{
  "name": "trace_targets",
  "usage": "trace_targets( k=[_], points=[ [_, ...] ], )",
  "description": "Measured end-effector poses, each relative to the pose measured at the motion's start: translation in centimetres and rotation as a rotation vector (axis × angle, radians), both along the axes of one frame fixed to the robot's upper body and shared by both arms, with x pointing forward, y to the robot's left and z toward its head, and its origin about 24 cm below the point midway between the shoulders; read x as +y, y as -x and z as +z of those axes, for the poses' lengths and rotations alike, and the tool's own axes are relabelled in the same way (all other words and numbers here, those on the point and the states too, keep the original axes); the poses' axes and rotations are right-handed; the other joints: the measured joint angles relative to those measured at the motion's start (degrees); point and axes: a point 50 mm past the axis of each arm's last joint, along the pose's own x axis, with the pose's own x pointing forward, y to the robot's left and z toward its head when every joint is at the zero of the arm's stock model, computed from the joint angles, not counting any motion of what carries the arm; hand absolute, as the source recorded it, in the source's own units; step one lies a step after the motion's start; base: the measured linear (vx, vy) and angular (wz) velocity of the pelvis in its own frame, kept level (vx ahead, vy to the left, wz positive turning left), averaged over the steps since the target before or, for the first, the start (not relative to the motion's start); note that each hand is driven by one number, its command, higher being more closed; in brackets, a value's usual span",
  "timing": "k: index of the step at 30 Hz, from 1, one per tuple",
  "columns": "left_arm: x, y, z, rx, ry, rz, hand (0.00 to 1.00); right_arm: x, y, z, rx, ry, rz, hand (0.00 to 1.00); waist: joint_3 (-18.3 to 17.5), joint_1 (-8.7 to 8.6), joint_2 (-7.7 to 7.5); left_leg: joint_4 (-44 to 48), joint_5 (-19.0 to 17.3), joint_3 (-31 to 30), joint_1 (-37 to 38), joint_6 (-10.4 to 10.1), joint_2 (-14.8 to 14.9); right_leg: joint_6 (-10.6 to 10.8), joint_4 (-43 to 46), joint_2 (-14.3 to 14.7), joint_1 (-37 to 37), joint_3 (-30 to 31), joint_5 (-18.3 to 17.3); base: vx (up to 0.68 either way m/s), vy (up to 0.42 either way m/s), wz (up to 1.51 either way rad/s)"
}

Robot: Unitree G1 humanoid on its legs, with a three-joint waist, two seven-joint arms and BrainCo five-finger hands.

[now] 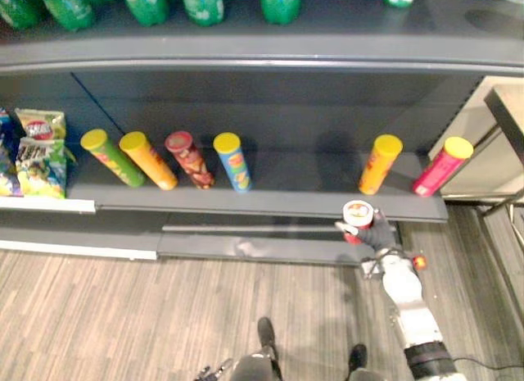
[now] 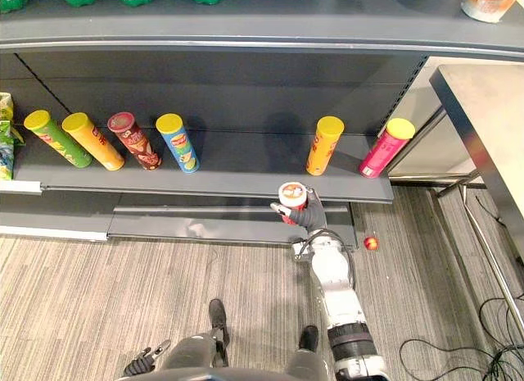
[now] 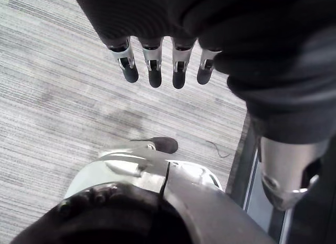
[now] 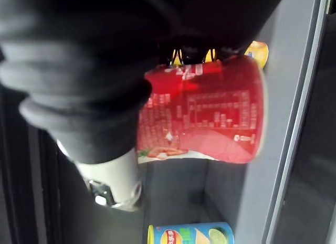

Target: Put the gum and the chips on the shelf.

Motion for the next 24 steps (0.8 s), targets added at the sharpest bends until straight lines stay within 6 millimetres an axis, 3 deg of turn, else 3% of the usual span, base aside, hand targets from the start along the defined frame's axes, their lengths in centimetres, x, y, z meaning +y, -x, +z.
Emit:
trace_targets(
  k=[6,12,24],
  points=[
    [0.4,0.1,0.0,0.002,-0.007,0.018,0.00,0.1,0.3,3.2,-0.133,-0.044,0.037,1.00,-0.36,-0.22,-1.15,0.25,-0.50,1.91,3.27,-0.35,0.17,0.17,-0.05,0.19,1.99,1.73,0.63,0.08,-0.006,-0.19],
    [0.7,0.5,0.1,0.024,-0.024,-0.031,0.00,-1.7,0.6,6.4,-0.259,-0.036,0.029,1.00,-2.22,-2.35,-2.98,-0.15,-1.33,5.98,6.12,-1.44,0.82,-0.07,0.00,0.93,1.69,6.19,0.80,0.02,-0.006,-0.37],
    [1.1,2.3,-0.1,0.090,-0.027,-0.110,0.00,-5.2,1.5,9.7,-0.391,-0.008,-0.062,1.00,-7.61,-4.53,-3.43,-0.21,-1.61,7.86,8.09,-1.92,2.08,-1.21,0.14,1.99,1.76,8.33,0.75,-0.03,-0.012,-0.11]
  ],
)
